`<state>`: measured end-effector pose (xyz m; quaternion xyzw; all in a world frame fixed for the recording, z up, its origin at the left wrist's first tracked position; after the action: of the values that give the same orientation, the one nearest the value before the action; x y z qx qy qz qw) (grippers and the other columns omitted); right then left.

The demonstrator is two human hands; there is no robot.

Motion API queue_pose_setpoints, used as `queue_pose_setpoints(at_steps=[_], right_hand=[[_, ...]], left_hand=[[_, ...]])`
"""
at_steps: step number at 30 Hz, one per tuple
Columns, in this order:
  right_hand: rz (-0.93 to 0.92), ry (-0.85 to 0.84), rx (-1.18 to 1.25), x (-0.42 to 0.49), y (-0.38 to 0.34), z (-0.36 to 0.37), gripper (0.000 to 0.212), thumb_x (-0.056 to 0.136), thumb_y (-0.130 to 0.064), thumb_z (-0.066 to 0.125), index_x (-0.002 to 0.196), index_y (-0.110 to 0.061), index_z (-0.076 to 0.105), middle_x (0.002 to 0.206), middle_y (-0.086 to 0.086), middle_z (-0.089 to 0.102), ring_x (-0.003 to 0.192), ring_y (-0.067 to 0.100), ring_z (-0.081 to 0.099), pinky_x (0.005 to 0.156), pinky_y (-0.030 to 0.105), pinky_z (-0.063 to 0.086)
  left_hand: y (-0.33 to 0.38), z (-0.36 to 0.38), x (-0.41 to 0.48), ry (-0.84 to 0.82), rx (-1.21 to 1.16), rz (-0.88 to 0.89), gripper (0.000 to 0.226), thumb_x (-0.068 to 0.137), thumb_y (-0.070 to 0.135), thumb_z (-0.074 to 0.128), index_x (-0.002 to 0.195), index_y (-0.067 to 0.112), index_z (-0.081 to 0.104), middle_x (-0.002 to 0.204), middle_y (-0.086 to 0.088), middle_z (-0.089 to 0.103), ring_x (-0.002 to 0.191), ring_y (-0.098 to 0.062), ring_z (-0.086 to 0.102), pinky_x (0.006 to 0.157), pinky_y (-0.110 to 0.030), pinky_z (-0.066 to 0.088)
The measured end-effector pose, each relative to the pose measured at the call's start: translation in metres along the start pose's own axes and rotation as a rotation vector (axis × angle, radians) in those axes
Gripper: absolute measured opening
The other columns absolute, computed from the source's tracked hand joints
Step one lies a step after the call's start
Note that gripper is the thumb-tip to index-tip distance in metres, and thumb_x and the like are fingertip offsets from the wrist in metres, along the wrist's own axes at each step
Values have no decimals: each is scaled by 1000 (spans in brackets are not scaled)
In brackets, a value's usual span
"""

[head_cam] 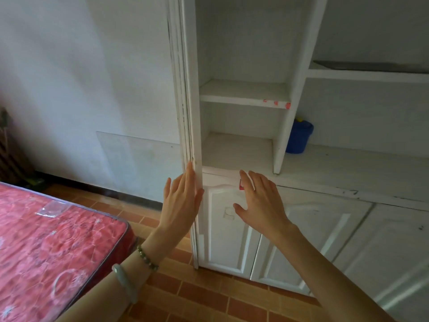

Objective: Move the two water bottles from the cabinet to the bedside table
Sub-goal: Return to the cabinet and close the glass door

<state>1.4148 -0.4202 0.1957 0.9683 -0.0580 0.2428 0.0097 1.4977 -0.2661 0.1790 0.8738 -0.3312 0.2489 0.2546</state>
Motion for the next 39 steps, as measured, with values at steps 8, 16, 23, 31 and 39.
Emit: queue_pose_setpoints(at_steps=[8, 16, 23, 31, 39], right_hand=[[74, 8, -6, -15, 73, -6, 80, 67, -34, 79, 131, 0, 43, 122, 22, 55, 110, 38, 52, 90, 47, 44], [136, 25, -35, -9, 135, -1, 77, 74, -39, 72, 134, -5, 39, 128, 18, 51, 118, 33, 47, 97, 44, 40], [199, 58, -83, 19, 186, 11, 76, 62, -33, 81, 122, 1, 50, 109, 19, 61, 98, 35, 59, 80, 43, 50], [237, 75, -120, 66, 233, 33, 77, 66, -35, 77, 126, 2, 46, 114, 20, 59, 102, 35, 56, 83, 42, 49], [270, 63, -95, 97, 265, 59, 80, 66, -34, 78, 128, 3, 45, 119, 24, 57, 106, 38, 56, 83, 45, 49]], left_hand=[[66, 45, 25, 23, 28, 84, 72, 89, 36, 48, 143, 8, 9, 148, -21, 29, 134, -36, 32, 107, -52, 24], [106, 106, 73, 15, 179, 174, 85, 87, 45, 52, 144, 4, 5, 151, -16, 10, 140, -33, 12, 110, -60, 8], [135, 162, 132, -1, 234, 260, 82, 83, 40, 59, 143, 4, 16, 150, -18, 24, 137, -36, 22, 110, -57, 19], [141, 214, 183, 12, 277, 321, 93, 78, 40, 66, 144, 4, 11, 151, -16, 18, 138, -33, 20, 109, -56, 18], [140, 244, 211, 63, 331, 362, 92, 83, 46, 56, 145, 4, 1, 152, -15, 5, 141, -30, 6, 113, -52, 6]])
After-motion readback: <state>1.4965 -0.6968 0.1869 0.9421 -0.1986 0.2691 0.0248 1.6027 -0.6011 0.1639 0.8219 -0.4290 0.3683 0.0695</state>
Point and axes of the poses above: each hand's wrist, its own x-axis towards the middle knuckle, its own z-axis out of the palm, y = z × x, the point moved 6 cm from there along x, towards the middle knuckle
